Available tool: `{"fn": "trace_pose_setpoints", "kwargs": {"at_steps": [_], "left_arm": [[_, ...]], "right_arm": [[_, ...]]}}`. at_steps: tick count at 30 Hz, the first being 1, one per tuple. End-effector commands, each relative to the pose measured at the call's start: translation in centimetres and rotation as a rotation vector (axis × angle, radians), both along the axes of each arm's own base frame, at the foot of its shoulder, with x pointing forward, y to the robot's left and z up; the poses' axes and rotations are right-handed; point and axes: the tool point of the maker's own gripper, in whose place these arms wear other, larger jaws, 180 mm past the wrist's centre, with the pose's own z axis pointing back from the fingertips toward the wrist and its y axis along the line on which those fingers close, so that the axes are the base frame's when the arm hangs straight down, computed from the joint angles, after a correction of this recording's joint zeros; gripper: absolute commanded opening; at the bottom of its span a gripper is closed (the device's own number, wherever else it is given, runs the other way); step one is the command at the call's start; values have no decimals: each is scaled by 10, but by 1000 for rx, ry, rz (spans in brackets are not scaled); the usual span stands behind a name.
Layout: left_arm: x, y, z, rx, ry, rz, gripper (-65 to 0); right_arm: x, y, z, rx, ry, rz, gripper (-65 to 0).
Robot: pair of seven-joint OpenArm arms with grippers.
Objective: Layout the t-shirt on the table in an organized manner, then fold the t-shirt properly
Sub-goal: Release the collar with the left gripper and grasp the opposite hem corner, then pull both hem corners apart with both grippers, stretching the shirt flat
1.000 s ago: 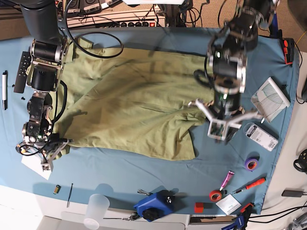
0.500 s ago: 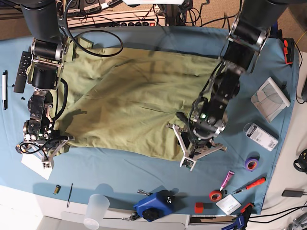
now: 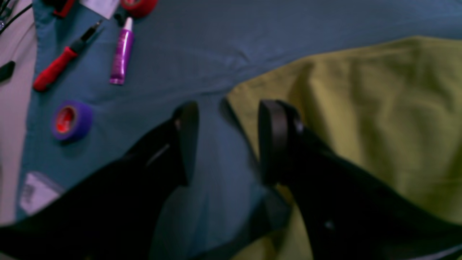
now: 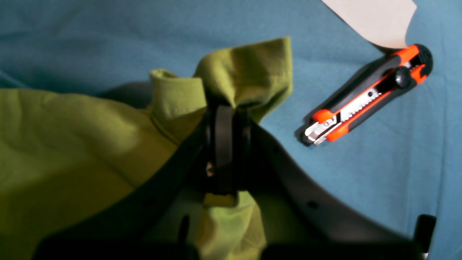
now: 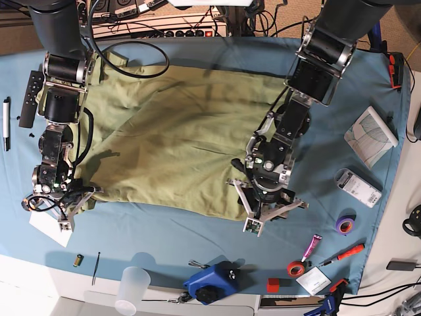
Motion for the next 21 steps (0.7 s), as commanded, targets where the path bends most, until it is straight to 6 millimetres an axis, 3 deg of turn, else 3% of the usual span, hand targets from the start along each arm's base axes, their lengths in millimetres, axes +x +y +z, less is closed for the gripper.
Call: {"fn": "trace_pose_setpoints", "kwargs": {"at_steps": [1,6,13,17,21], "left_arm": [[12,-2,21,-24,-54,7,-370],[16,11,15,-80,-9,60,-370],[21,8,-19,-423,209,54,-371],[23,4,-17,-554,224,21,-371],[22,3,-18,-556,230,6,-371]], "right_arm": [[12,-6,23,-11,-56,-6,-650],[11,-6,22,-11,-46,-8,-650],[11,-6,22,-12,-51,-7,-650],[12,-6,23,-11,-54,-6,-650],[13,-6,23,-11,-60,-4,-650]]}}
